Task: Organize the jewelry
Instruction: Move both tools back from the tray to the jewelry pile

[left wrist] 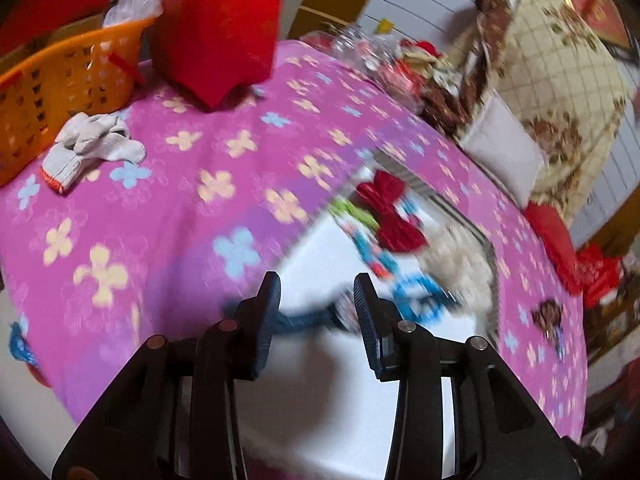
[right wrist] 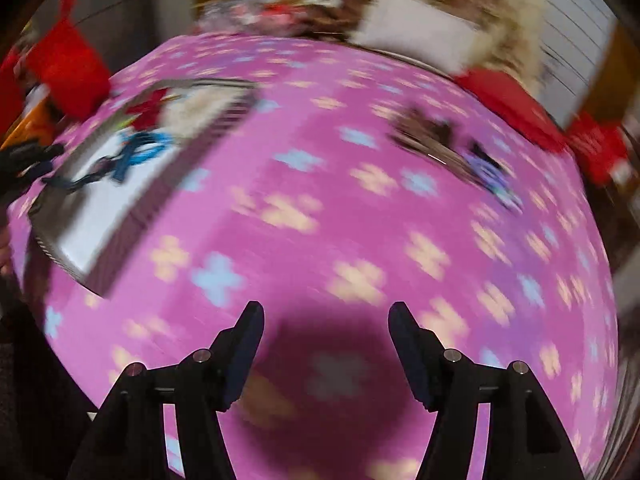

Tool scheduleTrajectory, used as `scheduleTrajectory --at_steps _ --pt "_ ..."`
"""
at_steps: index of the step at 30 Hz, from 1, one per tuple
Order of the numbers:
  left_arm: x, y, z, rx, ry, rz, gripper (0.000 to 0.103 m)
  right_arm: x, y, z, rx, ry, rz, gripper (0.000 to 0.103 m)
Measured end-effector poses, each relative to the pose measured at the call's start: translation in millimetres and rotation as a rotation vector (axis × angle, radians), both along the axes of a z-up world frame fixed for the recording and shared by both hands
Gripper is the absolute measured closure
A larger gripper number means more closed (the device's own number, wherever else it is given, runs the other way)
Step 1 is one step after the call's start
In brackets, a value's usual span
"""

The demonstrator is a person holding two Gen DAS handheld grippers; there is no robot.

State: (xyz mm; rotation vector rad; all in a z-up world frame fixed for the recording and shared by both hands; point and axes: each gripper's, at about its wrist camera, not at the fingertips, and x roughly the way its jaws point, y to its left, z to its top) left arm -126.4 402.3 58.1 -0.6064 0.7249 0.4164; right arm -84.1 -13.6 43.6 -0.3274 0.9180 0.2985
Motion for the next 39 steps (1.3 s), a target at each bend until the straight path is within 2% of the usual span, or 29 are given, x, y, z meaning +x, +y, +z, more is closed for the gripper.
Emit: scheduleTrajectory --at_steps 3,6,9,14,18,24,30,33,39 --pt "-1 -49 18 0.065 0.030 -0.117 0.066 -2 -41 -1 0.043 -0.006 -0.065 0.041" --pt "-4 -96 42 0.118 0.025 -0.209 0.060 -2 -72 -3 0.111 -0.004 -0.109 0.041" --pt "-7 -136 62 0.147 0.000 -0.267 0.052 -8 -84 -7 0.129 -0.027 -0.116 0.041" --pt "-5 -192 81 0.163 -0.004 -0.362 0.050 -18 -103 -16 0.142 -0.052 -0.104 0.040" --pt "0 -236 86 0.200 0.003 -0.435 0.049 -21 -128 -23 0.169 -0.047 -0.137 0.040" --pt "10 -270 77 0.206 0.040 -0.498 0.048 -15 -168 -17 0.299 -0.016 -0.221 0.040" --pt "25 -281 48 0.196 0.098 -0.532 0.048 1 -163 -17 0.278 -0.001 -0.227 0.040" --pt "38 -286 28 0.217 0.134 -0.551 0.048 16 -153 -18 0.256 0.017 -0.216 0.040" --pt "75 -283 -4 0.248 0.162 -0.586 0.048 58 -106 -5 0.163 -0.002 -0.153 0.040"
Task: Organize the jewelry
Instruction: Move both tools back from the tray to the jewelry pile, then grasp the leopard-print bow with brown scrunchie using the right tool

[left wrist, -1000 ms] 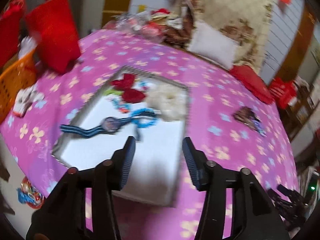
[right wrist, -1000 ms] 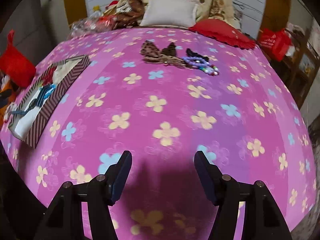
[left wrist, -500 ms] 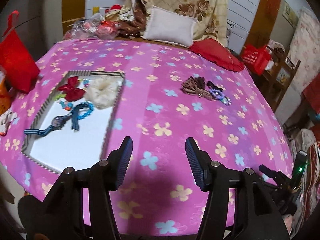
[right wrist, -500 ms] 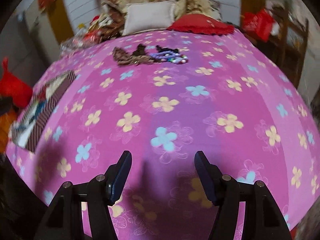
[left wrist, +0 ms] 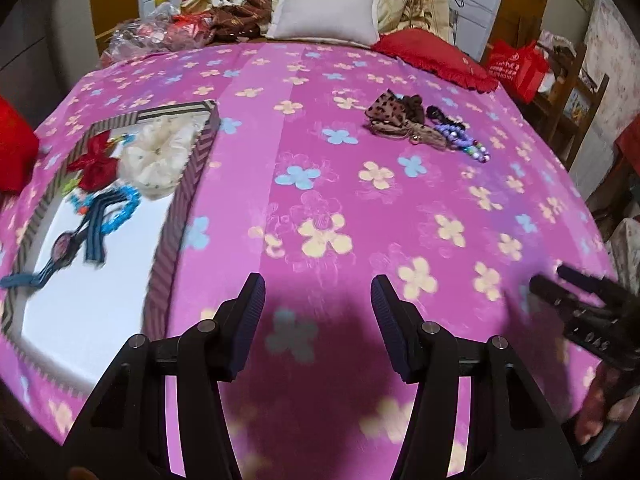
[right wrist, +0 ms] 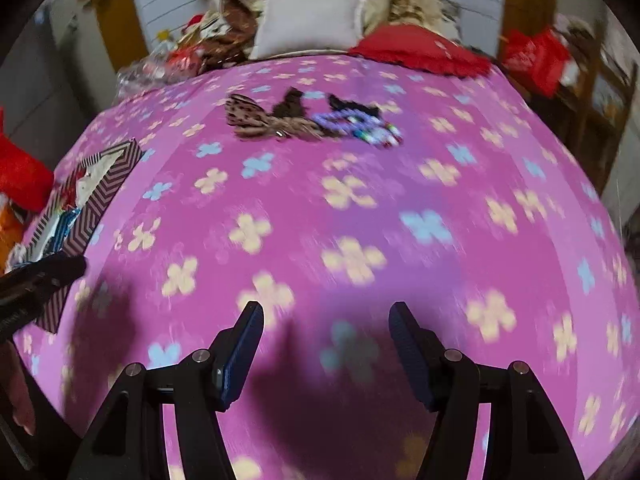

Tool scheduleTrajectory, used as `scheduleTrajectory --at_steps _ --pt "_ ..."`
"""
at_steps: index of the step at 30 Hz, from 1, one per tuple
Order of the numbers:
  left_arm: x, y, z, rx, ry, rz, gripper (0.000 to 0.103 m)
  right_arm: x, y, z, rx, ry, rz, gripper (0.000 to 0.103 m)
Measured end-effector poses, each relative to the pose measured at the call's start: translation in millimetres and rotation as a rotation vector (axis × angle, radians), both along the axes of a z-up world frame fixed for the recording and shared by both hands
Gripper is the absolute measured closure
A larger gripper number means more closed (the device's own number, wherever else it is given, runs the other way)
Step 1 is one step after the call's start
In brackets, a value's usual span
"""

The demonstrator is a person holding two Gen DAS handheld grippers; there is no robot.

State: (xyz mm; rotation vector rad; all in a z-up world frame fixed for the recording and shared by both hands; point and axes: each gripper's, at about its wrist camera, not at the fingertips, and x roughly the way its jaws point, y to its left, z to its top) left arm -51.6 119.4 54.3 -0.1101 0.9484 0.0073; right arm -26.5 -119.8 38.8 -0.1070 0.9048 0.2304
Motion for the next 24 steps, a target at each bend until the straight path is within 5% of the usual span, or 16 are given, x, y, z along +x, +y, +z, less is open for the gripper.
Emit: scheduleTrajectory --at_steps 8,13,18,24 --pt "40 10 -36 0.043 0.054 -0.073 0.048 84 67 28 -0.079 -0.050 0.023 0.040" --pt "42 27 -44 0.006 0.053 -0.054 0.046 149 97 35 -0.112 -0.031 -0.002 0.040" --pt "40 38 -42 -0.038 0.055 -0.049 0.045 216 123 25 -0.145 -0.003 -0.070 0.040" --pt "39 38 -42 -0.045 0.054 -0.057 0.044 251 146 -8 -0.234 0.078 -0.072 0.041"
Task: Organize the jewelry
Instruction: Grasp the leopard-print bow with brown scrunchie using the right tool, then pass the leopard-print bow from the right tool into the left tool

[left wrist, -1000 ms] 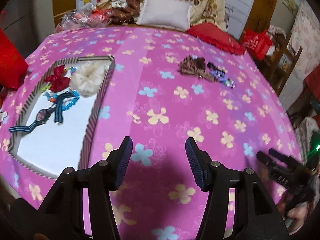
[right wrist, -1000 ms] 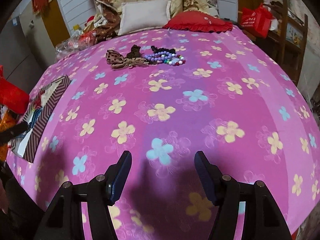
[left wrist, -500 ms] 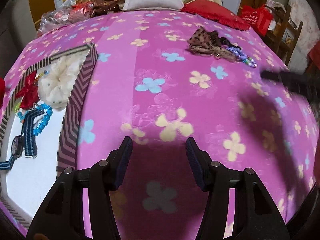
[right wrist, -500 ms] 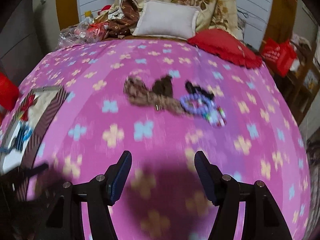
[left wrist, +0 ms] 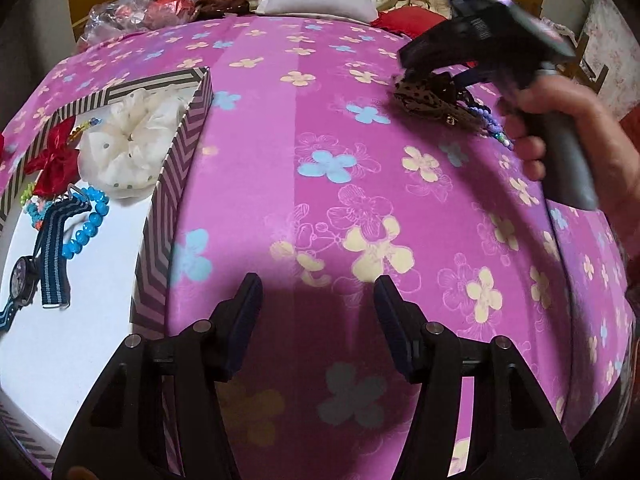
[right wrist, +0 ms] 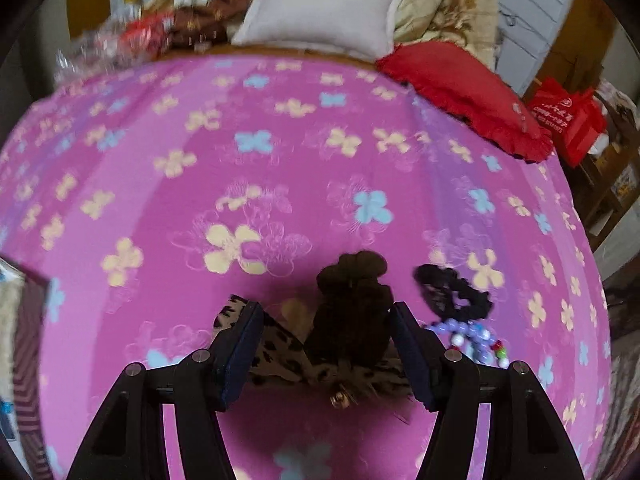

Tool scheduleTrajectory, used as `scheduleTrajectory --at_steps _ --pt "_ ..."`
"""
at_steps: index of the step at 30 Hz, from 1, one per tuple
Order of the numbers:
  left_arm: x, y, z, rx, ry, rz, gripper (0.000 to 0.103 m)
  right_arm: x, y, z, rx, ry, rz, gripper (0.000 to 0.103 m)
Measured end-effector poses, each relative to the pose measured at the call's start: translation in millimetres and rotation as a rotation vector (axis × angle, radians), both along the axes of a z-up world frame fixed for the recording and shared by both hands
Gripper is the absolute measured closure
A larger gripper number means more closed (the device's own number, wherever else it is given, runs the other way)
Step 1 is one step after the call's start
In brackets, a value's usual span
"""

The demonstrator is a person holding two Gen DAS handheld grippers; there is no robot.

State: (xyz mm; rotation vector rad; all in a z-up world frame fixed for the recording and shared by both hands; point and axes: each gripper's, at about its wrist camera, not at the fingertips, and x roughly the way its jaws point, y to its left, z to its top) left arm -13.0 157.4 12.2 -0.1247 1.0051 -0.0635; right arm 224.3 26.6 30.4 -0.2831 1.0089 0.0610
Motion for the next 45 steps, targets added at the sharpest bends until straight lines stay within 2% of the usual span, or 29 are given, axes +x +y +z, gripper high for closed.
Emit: scheduleTrajectory --at_steps 3,6,12,19,26,28,30,39,45 --pt "-1 0 0 -0.010 0.000 -0.002 0.043 -7 0 -10 0.033 0.047 0.023 0.051" --pt "-1 4 1 -0.035 0.004 0.001 0.043 -30 2 -10 0.064 0.078 0.092 0.053" --pt "-2 6 3 -0.056 0.011 0.011 0.043 -100 0 -11 0.146 0.180 0.246 0.054" --pt "-10 6 13 -0.057 -0.024 0.018 0.043 -184 -29 -12 0.227 0.255 0.300 0.054" --pt "-13 12 20 -0.068 -0.047 0.030 0.043 -225 -62 6 0.268 0.201 0.255 0.052" --pt "-13 16 21 -0.083 -0.046 0.041 0.043 -233 -71 13 0.289 0.169 0.228 0.047" --pt "-12 21 20 -0.105 -0.037 0.050 0.043 -240 -78 18 0.298 0.127 0.197 0.034" --pt "-8 22 14 -0.112 -0.016 0.064 0.043 -255 -95 5 0.262 0.080 0.139 0.034" --pt "-6 16 10 -0.047 -0.028 0.062 0.043 -248 -66 -10 0.204 0.057 0.183 0.034"
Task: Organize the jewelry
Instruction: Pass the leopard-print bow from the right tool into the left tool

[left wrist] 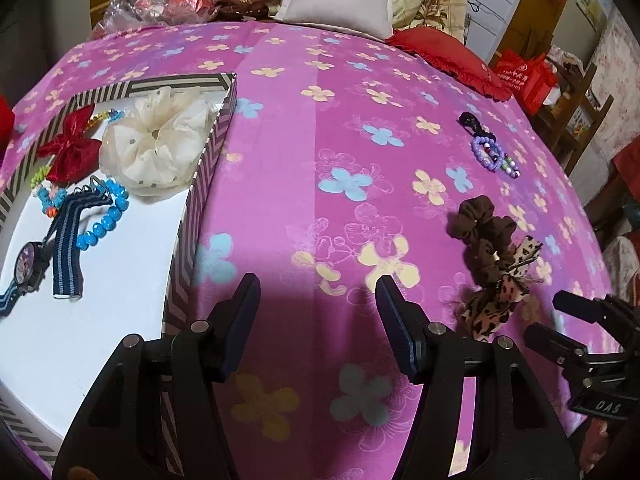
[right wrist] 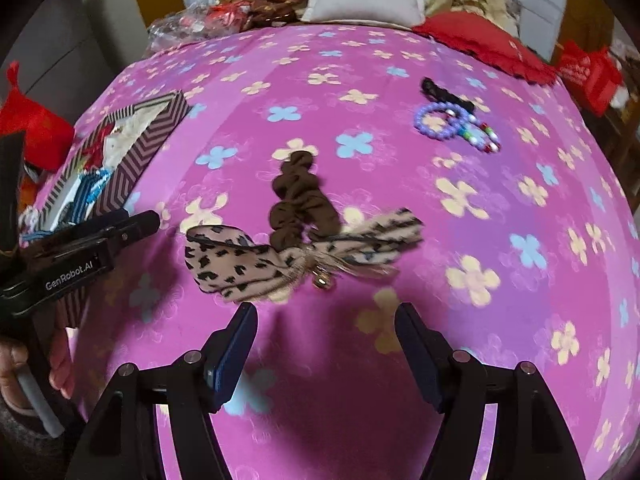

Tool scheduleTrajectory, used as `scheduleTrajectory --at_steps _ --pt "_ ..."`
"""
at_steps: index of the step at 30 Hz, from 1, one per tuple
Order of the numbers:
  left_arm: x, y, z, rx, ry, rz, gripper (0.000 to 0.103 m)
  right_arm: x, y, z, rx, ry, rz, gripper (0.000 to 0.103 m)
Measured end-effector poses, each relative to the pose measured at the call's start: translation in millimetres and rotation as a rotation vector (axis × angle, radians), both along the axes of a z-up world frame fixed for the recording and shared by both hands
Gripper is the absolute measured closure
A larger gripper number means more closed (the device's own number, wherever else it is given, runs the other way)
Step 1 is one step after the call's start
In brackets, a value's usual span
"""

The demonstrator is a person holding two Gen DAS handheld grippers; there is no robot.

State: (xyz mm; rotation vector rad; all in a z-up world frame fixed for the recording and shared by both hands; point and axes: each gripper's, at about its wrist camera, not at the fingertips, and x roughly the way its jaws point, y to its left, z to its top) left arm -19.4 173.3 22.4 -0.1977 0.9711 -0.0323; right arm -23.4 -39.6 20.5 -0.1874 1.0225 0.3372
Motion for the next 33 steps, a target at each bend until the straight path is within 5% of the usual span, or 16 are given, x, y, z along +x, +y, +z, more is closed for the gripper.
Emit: scheduleTrajectory --at_steps 11,19,27,33 --pt "2 -3 -1 0.026 -0.007 -0.014 0.042 18 -17 -14 -0.134 -0.085 -0.116 0.034" --pt "-3 -7 -1 0.052 -0.035 -0.010 0.041 17 -86 -14 0.025 -0.091 -0.283 0.034" --pt "-8 -12 13 0.028 -0.046 0.001 0.041 4 -118 -18 0.161 -0.092 -0.294 0.034" --pt "3 -32 16 -0.065 0.019 -0.061 0.041 -8 -129 -22 0.206 -0.120 -0.257 0.034"
